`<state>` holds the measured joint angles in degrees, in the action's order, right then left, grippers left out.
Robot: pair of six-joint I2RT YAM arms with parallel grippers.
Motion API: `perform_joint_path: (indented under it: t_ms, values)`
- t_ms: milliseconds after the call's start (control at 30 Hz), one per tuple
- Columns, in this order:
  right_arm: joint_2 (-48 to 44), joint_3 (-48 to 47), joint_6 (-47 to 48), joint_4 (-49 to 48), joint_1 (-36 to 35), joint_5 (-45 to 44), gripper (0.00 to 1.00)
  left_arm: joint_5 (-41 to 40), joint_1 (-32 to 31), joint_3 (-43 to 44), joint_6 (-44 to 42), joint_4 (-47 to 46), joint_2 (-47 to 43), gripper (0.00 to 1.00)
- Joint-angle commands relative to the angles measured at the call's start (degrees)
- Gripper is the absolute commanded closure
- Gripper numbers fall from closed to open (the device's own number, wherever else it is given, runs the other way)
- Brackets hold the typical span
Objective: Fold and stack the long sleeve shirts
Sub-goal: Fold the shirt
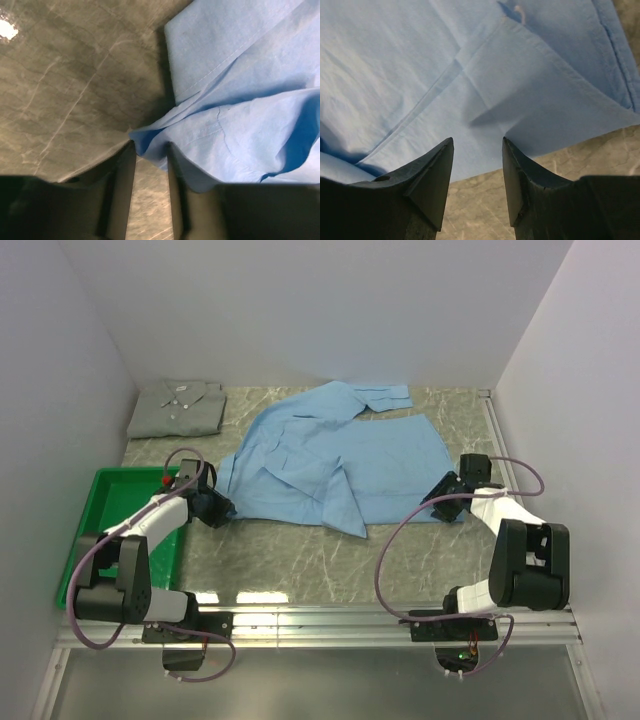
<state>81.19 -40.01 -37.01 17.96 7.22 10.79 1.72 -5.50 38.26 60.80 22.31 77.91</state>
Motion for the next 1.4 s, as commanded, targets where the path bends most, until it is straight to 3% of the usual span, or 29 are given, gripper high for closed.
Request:
perform_joint_path:
  t_ms: [0,133,267,733,833,933,1033,1067,1167,1267,1367]
  values:
    - [1.5,1.1,-0.8,-2.6,1.5,0.8,0.49,-1.1,-0.3,0.9,0.6,-1.7,0.8,0.69]
    - [3.1,1.4,-1.4,-3.0,3.2,1.5,0.50,-1.5,-0.3,-0.1,0.1,-0.9,0.4,0.80]
    - [5.4,1.7,-2.0,-3.5,4.9,2.1,0.51,-1.5,-0.3,-1.9,-0.2,-0.2,-1.3,0.99]
    - [6.6,2.4,-3.0,-3.4,7.5,-0.3,0.53,-5.5,-0.3,-9.7,1.1,1.2,-7.9,0.99]
    - [3.6,1.7,-2.2,-2.1,7.5,-1.2,0.53,-6.3,-0.3,-8.6,0.4,3.4,-9.9,0.95]
    - [-0.4,0.8,-0.8,-1.4,7.0,-0.2,0.52,-7.4,-0.3,-7.0,-0.5,6.4,-13.1,0.82]
    - [-4.7,0.3,-0.2,-1.7,6.5,1.4,0.51,-7.4,-0.4,-6.4,-1.4,7.7,-17.1,0.62]
    - [-5.2,-0.1,-0.2,-1.7,6.1,1.7,0.50,-7.2,-0.7,-6.2,-1.7,8.0,-18.0,0.51]
    - [-5.5,-0.1,0.2,-3.1,5.9,5.2,0.50,-7.7,-2.1,-4.8,-1.9,9.4,-21.3,0.39]
    - [-4.6,0.7,-0.1,-5.1,5.6,7.8,0.49,-8.6,-4.6,-2.9,-2.3,8.9,-23.1,0.35]
    - [-3.3,0.9,-0.4,-6.0,5.6,8.3,0.49,-7.4,-10.4,-1.5,-2.0,4.7,-21.7,0.39]
